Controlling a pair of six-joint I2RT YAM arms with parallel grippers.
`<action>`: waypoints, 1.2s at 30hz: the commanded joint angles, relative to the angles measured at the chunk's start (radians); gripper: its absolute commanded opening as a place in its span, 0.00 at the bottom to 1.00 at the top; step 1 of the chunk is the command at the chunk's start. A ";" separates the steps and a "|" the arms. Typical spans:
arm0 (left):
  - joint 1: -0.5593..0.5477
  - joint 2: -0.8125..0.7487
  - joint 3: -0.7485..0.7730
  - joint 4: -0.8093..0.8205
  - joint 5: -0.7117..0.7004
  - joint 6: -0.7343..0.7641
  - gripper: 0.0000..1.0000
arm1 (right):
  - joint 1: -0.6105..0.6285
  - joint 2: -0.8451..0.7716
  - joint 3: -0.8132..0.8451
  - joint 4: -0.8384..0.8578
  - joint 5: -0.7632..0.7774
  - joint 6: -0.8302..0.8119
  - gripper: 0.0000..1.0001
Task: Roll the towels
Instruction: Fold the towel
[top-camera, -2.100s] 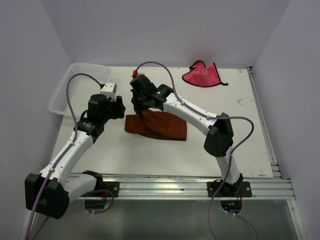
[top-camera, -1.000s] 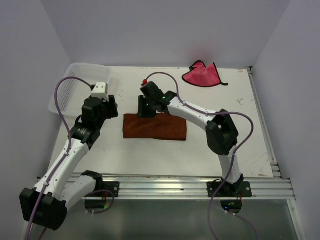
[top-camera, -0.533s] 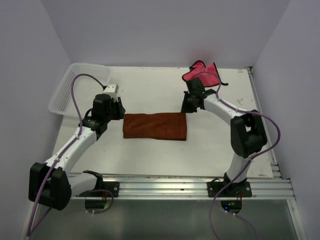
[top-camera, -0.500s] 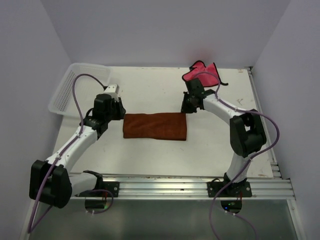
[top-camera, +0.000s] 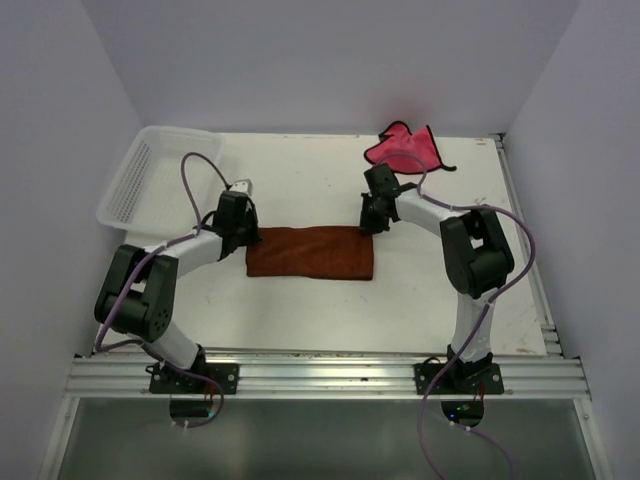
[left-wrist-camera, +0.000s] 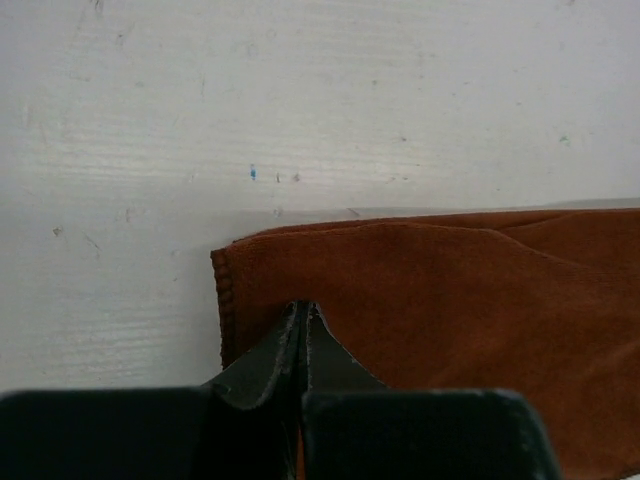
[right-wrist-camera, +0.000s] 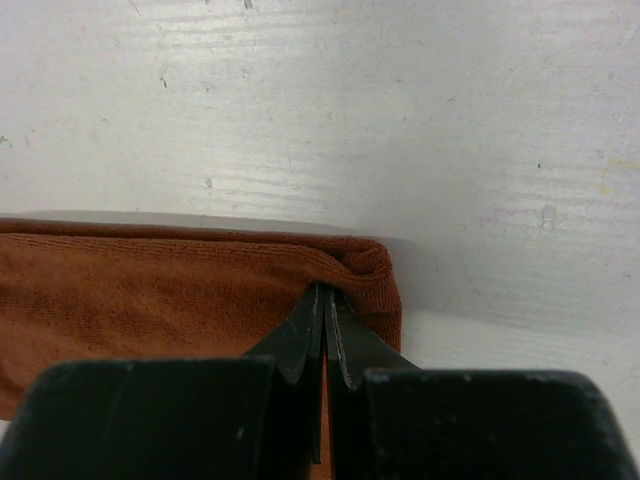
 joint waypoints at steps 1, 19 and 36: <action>-0.004 0.052 0.054 0.072 -0.082 -0.022 0.00 | -0.011 0.015 0.030 0.027 0.012 -0.029 0.00; -0.005 0.015 -0.057 -0.031 -0.175 -0.129 0.00 | -0.042 0.126 0.263 -0.048 -0.032 -0.096 0.03; -0.059 -0.263 -0.098 -0.126 -0.261 -0.143 0.20 | -0.053 0.066 0.424 -0.163 -0.092 -0.198 0.25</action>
